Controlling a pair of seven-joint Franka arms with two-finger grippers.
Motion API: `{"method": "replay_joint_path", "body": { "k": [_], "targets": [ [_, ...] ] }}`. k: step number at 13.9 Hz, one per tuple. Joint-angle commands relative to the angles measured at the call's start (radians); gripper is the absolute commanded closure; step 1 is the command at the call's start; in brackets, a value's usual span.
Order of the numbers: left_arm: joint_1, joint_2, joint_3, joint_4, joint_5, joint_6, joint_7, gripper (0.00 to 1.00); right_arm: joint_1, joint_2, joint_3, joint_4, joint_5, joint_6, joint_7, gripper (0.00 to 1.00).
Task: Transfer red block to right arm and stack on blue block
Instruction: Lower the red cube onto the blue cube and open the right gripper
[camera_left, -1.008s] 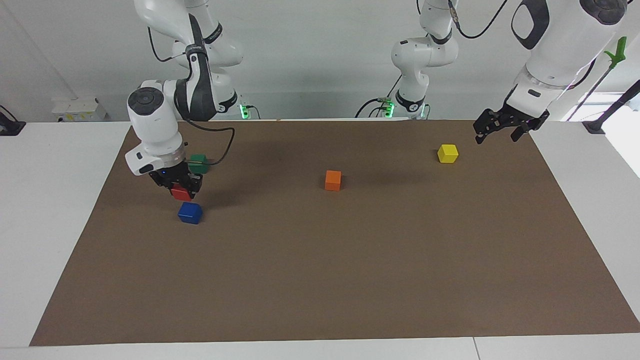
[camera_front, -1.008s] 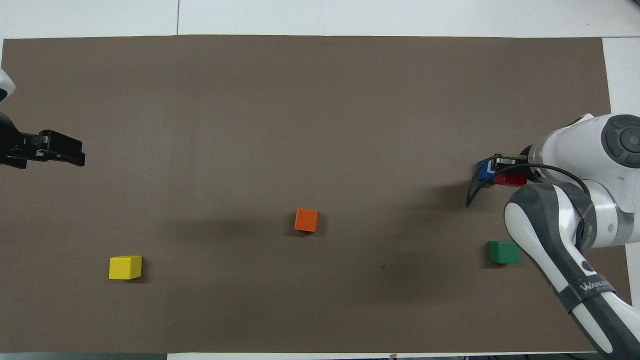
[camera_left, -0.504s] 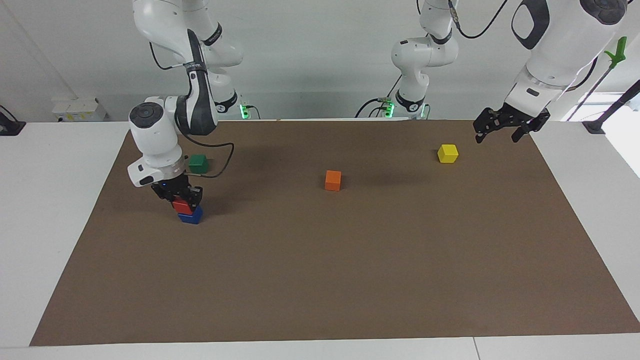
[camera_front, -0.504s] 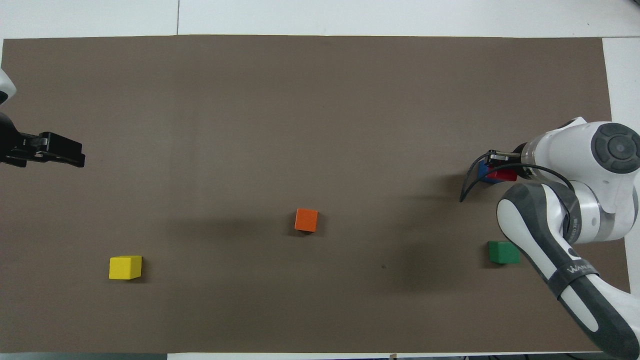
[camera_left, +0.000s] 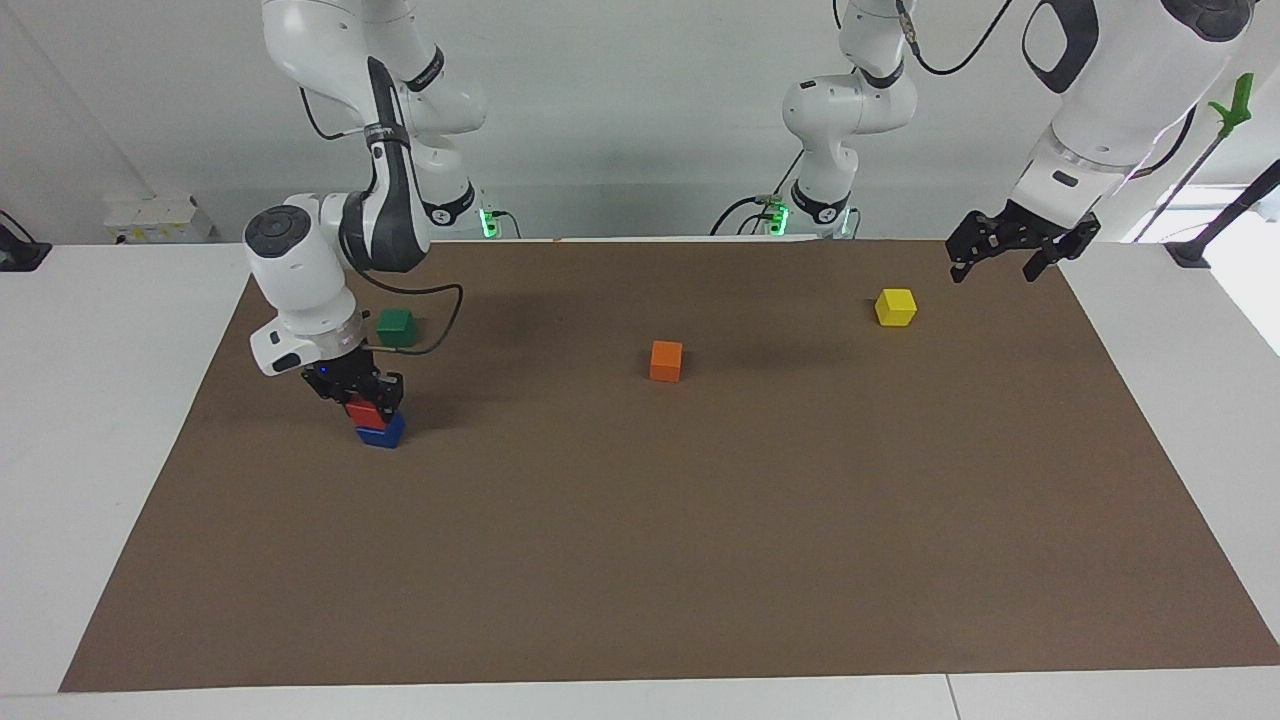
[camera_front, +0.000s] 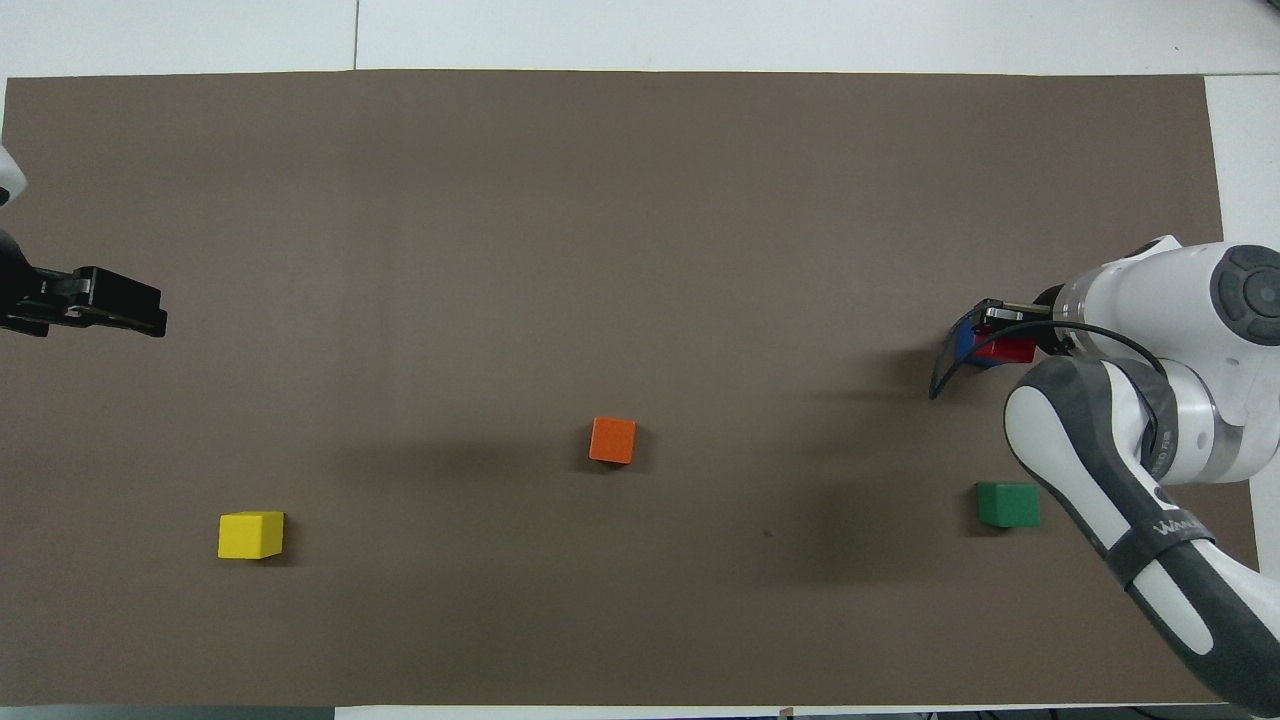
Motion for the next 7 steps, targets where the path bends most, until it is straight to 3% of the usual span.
{"method": "replay_joint_path", "body": {
  "k": [1, 5, 6, 7],
  "targets": [
    [0.014, -0.031, -0.001, -0.023, -0.005, -0.013, 0.016, 0.00, -0.021, 0.003, 0.013, -0.006, 0.043, 0.043, -0.047, 1.00],
    [0.013, -0.033, -0.003, -0.021, -0.005, -0.014, 0.016, 0.00, -0.021, 0.004, 0.013, -0.006, 0.068, 0.045, -0.048, 1.00],
    [0.013, -0.033, -0.001, -0.021, -0.005, -0.014, 0.016, 0.00, -0.021, 0.004, 0.013, -0.006, 0.074, 0.045, -0.048, 0.96],
    [0.014, -0.033, -0.003, -0.021, -0.005, -0.014, 0.016, 0.00, -0.021, 0.004, 0.013, -0.006, 0.077, 0.045, -0.048, 0.72]
  ]
}}
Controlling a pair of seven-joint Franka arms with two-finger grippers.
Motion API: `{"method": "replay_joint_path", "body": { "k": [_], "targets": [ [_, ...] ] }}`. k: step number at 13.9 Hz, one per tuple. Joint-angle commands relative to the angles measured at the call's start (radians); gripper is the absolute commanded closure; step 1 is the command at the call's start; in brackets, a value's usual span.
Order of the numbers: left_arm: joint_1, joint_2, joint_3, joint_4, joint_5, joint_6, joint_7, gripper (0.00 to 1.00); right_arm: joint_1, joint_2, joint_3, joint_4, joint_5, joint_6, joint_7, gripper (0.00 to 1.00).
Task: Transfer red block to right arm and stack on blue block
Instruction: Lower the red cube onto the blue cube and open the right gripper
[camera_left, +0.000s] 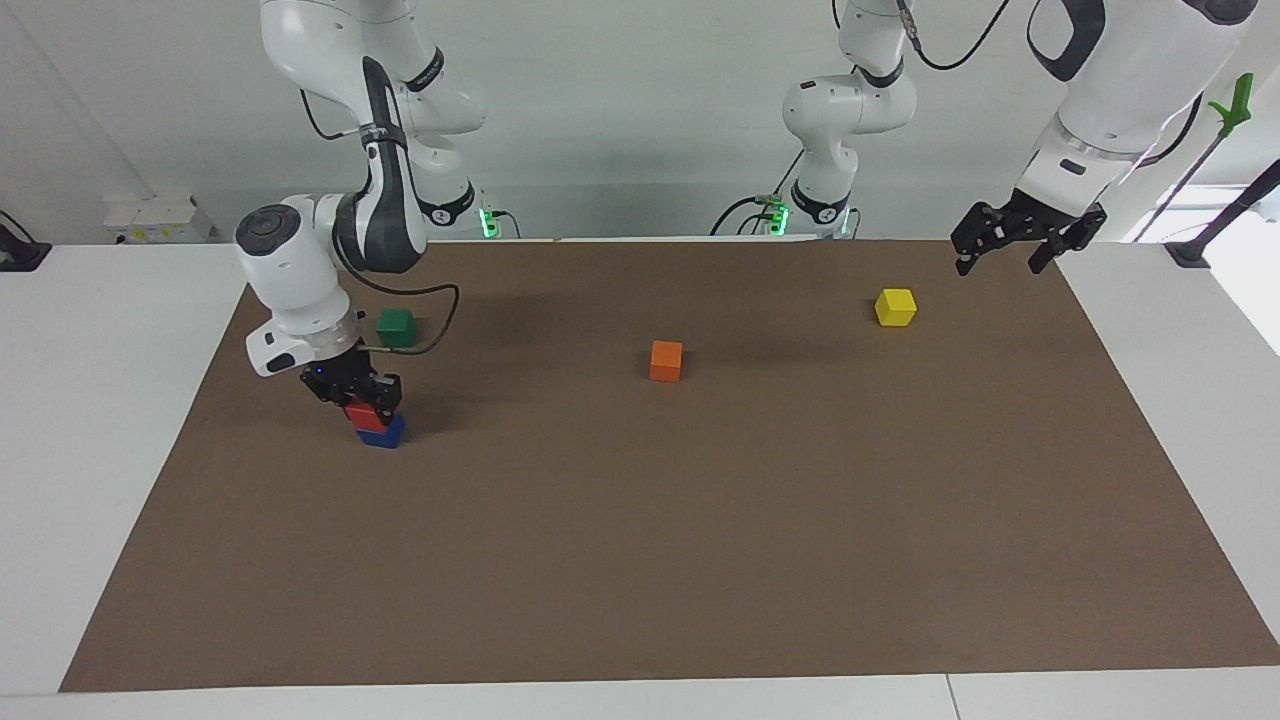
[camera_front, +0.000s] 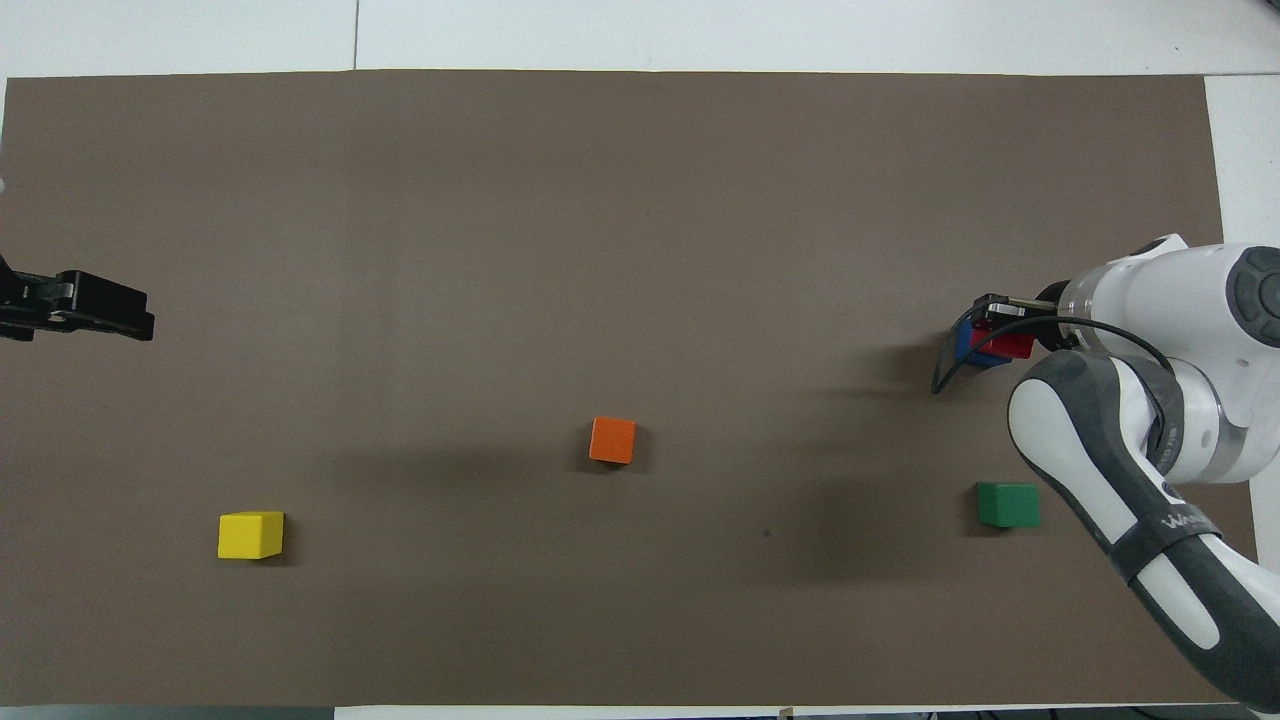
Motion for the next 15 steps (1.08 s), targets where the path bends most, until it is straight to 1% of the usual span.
{"method": "replay_joint_path", "body": {
  "k": [1, 2, 7, 9, 10, 11, 13, 15],
  "targets": [
    [0.008, -0.021, -0.003, -0.020, -0.005, -0.010, 0.016, 0.00, -0.019, 0.002, 0.013, -0.008, 0.033, 0.024, -0.032, 0.47],
    [0.008, -0.021, -0.003, -0.020, -0.005, -0.007, 0.016, 0.00, -0.019, 0.002, 0.013, -0.008, 0.033, 0.024, -0.032, 0.42],
    [0.008, -0.021, -0.003, -0.020, -0.005, -0.008, 0.016, 0.00, -0.026, 0.002, 0.013, -0.008, 0.033, 0.026, -0.037, 0.41],
    [0.007, -0.021, -0.003, -0.020, -0.005, -0.008, 0.016, 0.00, -0.026, 0.002, 0.013, -0.008, 0.033, 0.026, -0.037, 0.36],
    [0.007, -0.021, -0.003, -0.020, -0.005, -0.008, 0.016, 0.00, -0.026, 0.002, 0.013, -0.008, 0.033, 0.023, -0.034, 0.19],
    [0.008, -0.021, -0.003, -0.020, -0.005, -0.008, 0.016, 0.00, -0.026, 0.002, 0.013, -0.003, 0.033, 0.018, -0.032, 0.00],
    [0.008, -0.021, -0.003, -0.020, -0.005, -0.008, 0.016, 0.00, -0.023, 0.002, 0.013, 0.003, 0.035, 0.015, -0.023, 0.00],
    [0.008, -0.021, -0.003, -0.020, -0.005, -0.008, 0.016, 0.00, -0.015, 0.012, 0.013, 0.035, 0.035, 0.000, 0.001, 0.00]
  ]
}}
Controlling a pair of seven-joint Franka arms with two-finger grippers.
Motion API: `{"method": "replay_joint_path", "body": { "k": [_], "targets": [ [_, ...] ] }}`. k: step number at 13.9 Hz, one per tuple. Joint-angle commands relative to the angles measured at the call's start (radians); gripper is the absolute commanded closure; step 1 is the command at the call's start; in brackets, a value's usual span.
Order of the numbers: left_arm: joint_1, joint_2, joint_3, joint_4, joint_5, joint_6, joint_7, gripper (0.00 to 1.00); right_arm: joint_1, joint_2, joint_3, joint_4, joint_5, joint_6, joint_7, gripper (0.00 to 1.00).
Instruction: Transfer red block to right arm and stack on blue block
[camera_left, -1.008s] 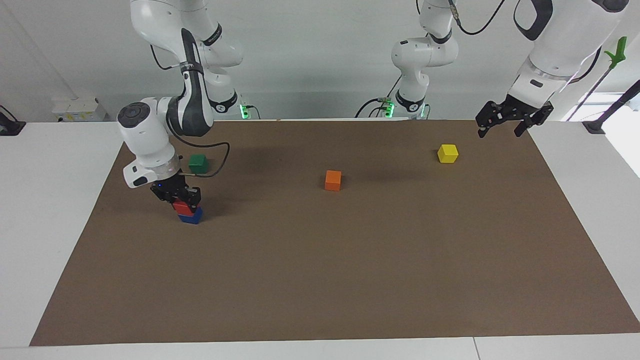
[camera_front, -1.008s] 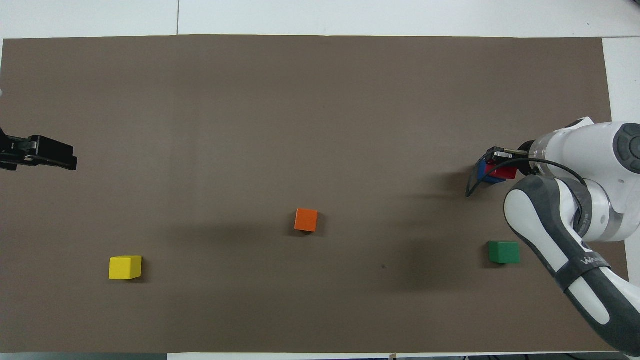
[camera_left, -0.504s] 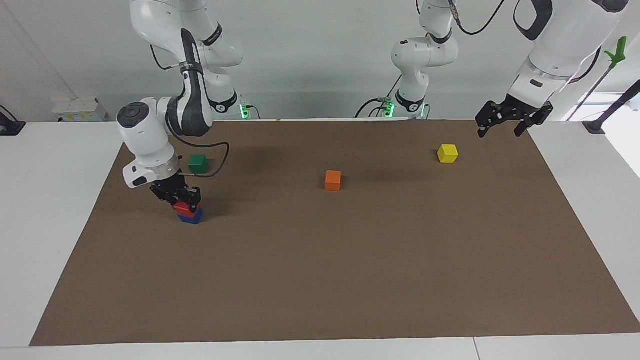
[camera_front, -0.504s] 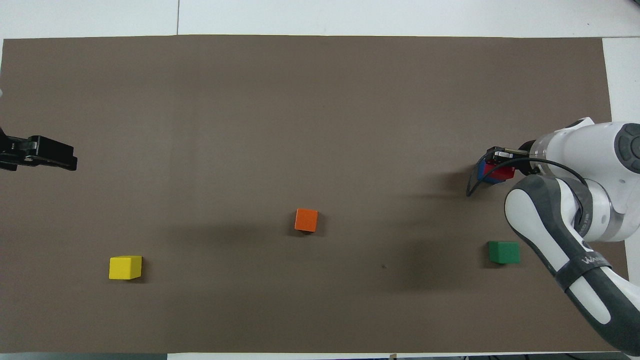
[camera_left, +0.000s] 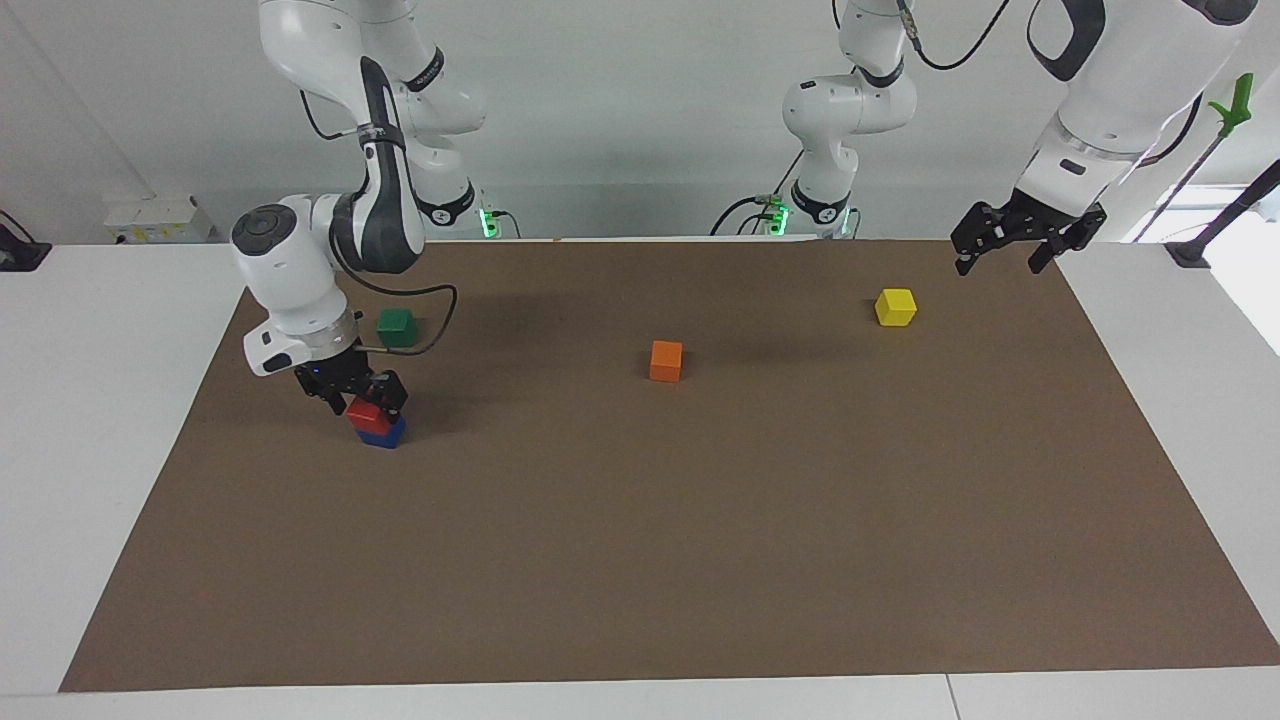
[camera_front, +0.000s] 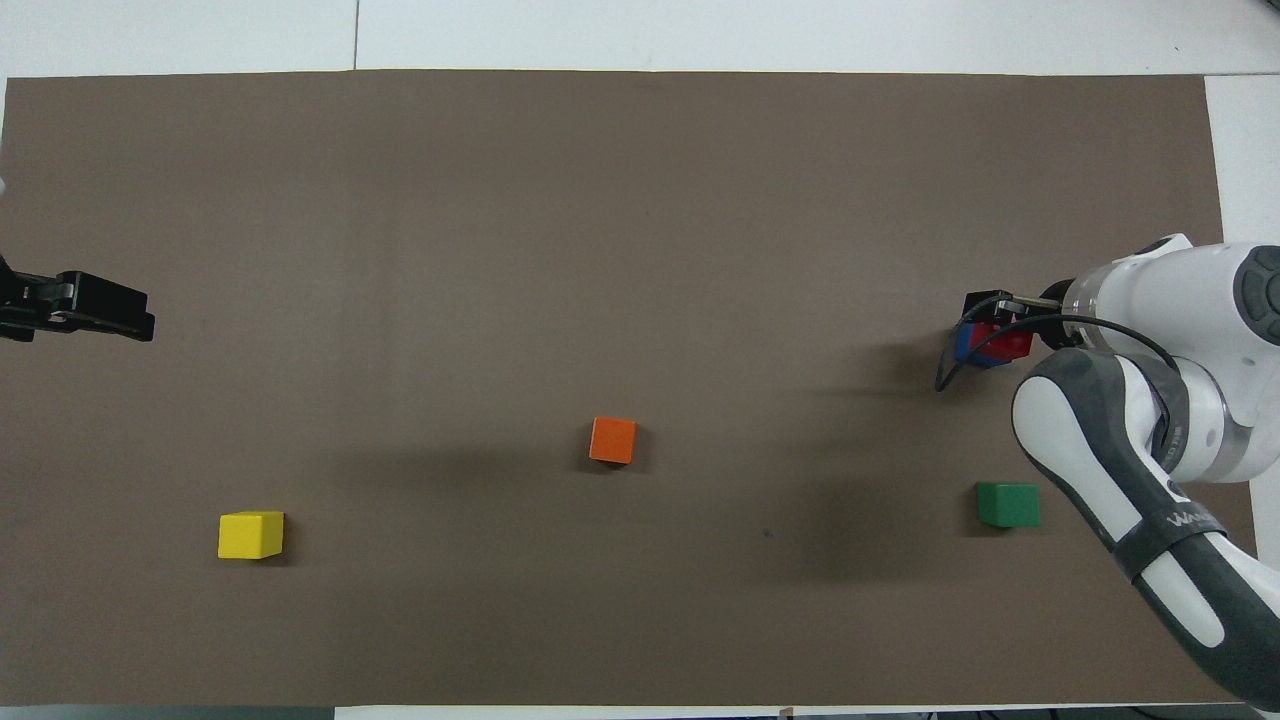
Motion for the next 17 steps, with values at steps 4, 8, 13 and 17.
{"method": "replay_joint_path", "body": {
  "k": [4, 8, 13, 17],
  "targets": [
    [0.008, -0.021, -0.003, -0.020, -0.005, -0.007, 0.015, 0.00, 0.004, -0.001, 0.014, 0.216, 0.024, -0.241, -0.010, 0.00],
    [0.008, -0.021, -0.003, -0.020, -0.005, -0.007, 0.015, 0.00, 0.024, -0.067, 0.012, 0.374, 0.001, -0.462, -0.143, 0.00],
    [0.008, -0.021, -0.003, -0.020, -0.005, -0.007, 0.015, 0.00, 0.020, -0.119, 0.012, 0.500, 0.002, -0.704, -0.191, 0.00],
    [0.008, -0.021, -0.003, -0.020, -0.005, -0.007, 0.015, 0.00, 0.011, -0.119, 0.008, 0.572, -0.031, -0.920, -0.246, 0.00]
  ]
}}
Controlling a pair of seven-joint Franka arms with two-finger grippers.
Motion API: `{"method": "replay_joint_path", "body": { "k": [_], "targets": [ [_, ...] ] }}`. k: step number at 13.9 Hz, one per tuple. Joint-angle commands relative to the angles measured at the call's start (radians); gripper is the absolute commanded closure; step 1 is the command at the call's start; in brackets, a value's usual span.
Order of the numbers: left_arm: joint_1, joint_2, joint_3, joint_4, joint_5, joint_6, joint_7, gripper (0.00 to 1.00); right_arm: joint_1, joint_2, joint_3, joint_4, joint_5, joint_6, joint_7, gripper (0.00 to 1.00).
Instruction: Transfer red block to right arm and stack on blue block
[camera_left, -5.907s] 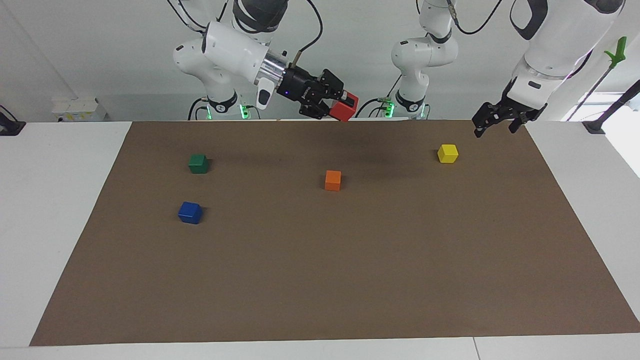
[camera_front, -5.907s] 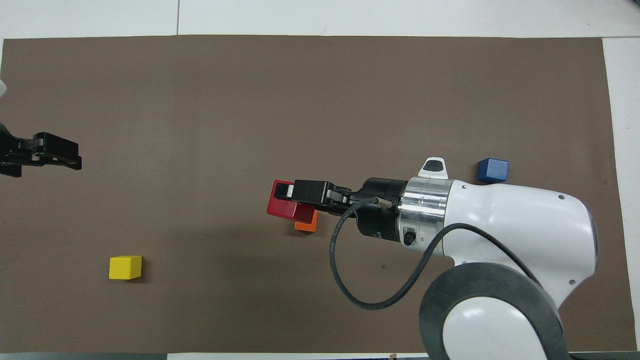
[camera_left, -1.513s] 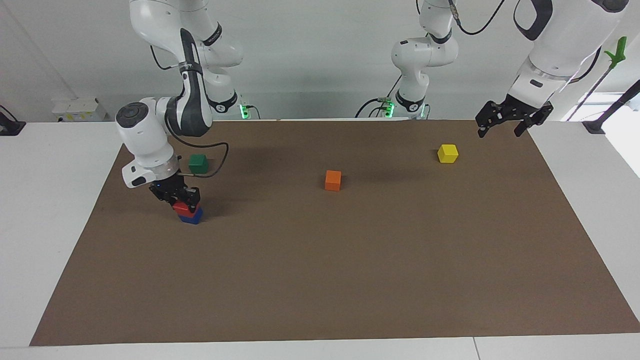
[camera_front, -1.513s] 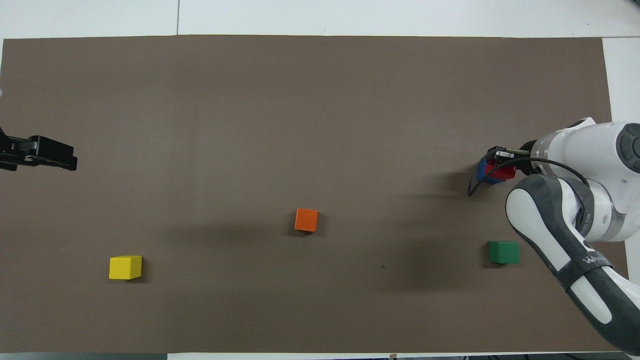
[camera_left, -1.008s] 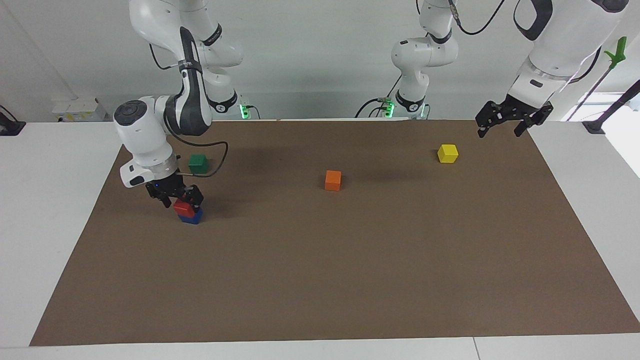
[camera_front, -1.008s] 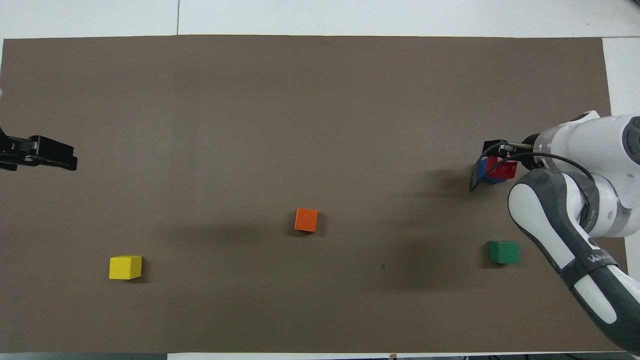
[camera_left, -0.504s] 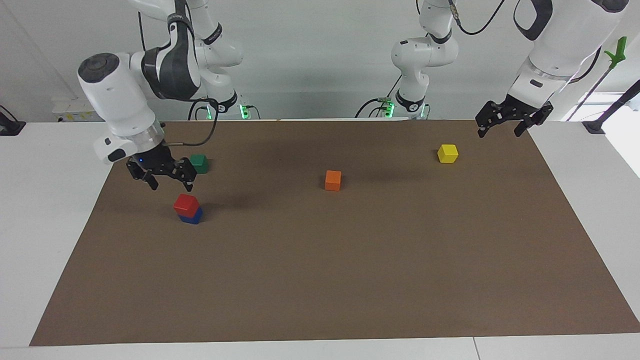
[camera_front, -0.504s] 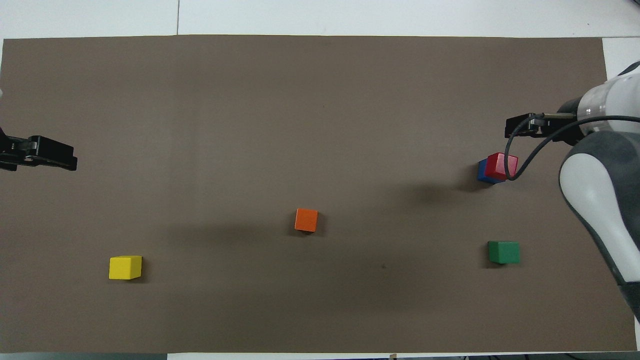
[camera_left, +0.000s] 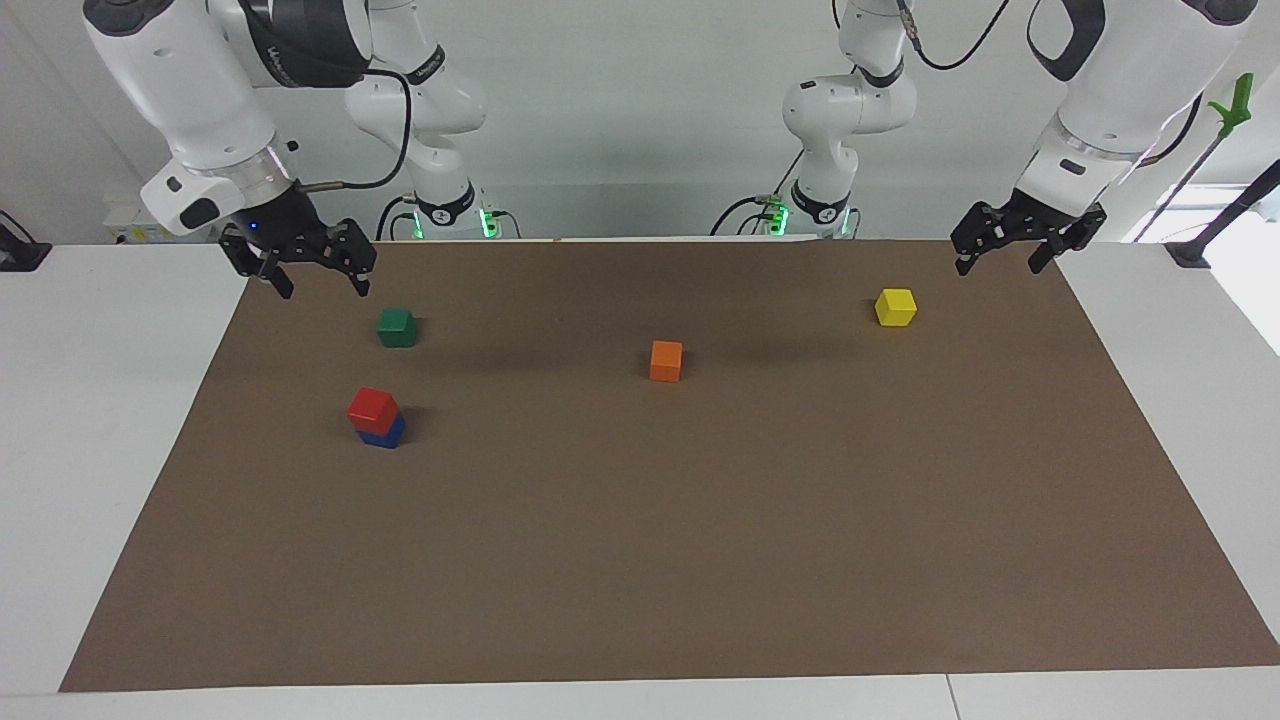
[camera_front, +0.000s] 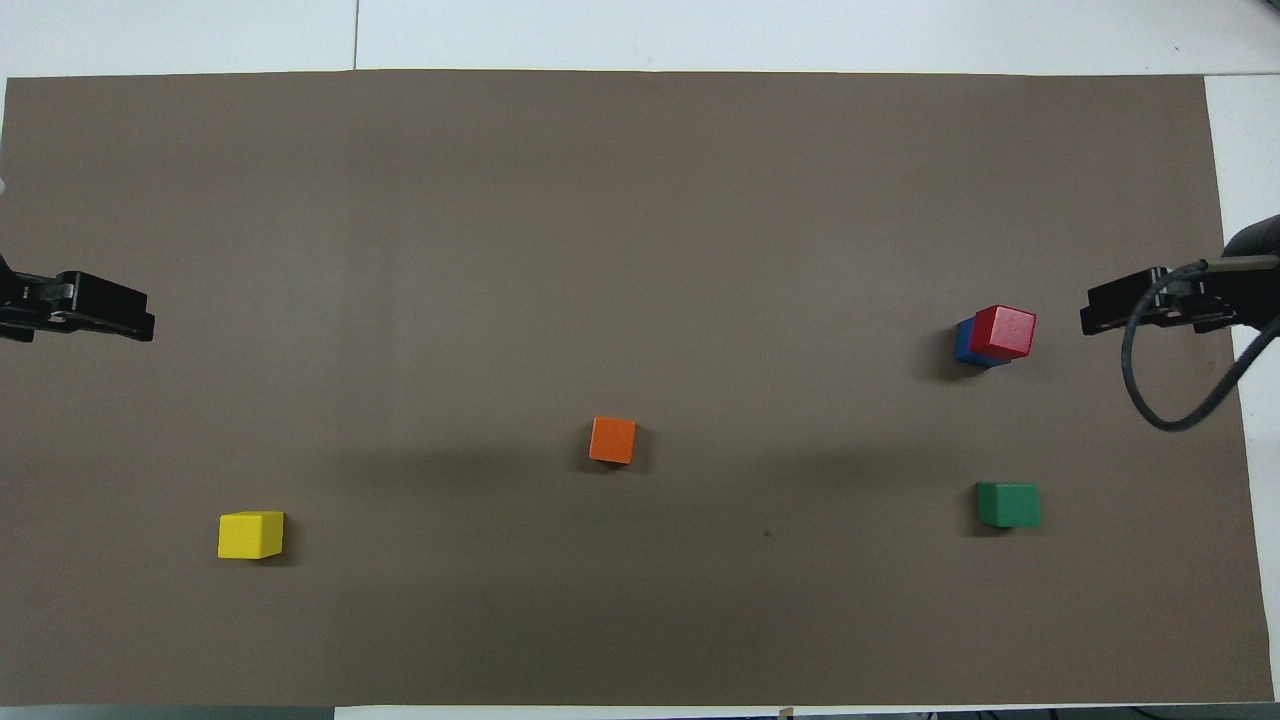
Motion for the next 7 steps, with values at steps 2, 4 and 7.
{"method": "replay_joint_path", "body": {
  "k": [2, 4, 7],
  "targets": [
    [0.008, -0.021, -0.003, -0.020, -0.005, -0.007, 0.015, 0.00, -0.023, 0.005, 0.000, 0.045, -0.044, -0.060, -0.053, 0.00],
    [0.008, -0.021, -0.003, -0.020, -0.005, -0.007, 0.015, 0.00, -0.043, 0.005, 0.004, 0.058, -0.042, -0.075, -0.053, 0.00],
    [0.008, -0.021, -0.003, -0.020, -0.005, -0.007, 0.015, 0.00, -0.043, -0.015, 0.004, 0.052, -0.039, -0.078, -0.047, 0.00]
  ]
}}
